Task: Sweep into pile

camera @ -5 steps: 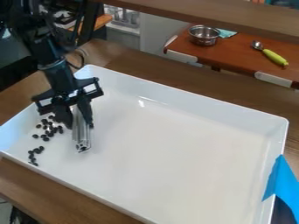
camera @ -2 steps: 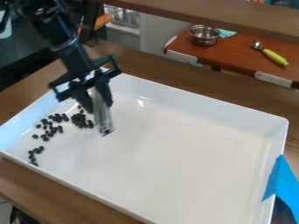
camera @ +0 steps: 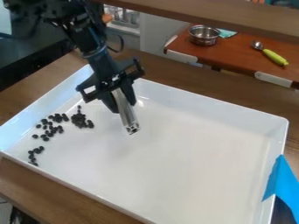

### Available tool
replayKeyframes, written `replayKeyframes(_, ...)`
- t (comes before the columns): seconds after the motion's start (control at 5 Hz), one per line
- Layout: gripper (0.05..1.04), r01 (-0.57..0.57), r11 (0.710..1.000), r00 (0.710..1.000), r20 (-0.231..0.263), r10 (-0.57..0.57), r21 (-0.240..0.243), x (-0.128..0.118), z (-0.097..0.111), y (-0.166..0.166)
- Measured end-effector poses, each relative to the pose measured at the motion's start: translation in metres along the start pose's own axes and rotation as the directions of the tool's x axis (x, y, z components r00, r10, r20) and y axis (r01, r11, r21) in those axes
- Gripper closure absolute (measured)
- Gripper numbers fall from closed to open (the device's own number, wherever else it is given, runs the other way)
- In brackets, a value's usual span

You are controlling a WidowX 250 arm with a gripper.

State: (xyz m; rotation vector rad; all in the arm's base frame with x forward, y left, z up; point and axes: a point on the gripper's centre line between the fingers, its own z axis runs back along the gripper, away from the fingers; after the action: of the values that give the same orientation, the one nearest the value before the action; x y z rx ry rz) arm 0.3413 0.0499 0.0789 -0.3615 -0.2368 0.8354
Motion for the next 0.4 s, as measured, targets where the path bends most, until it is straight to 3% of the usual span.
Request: replayKeyframes(0.4, 0.702, -0.032, 0.999, 0.999, 0.042, 0.03, 0.027, 0.0111, -0.0176, 0.0089)
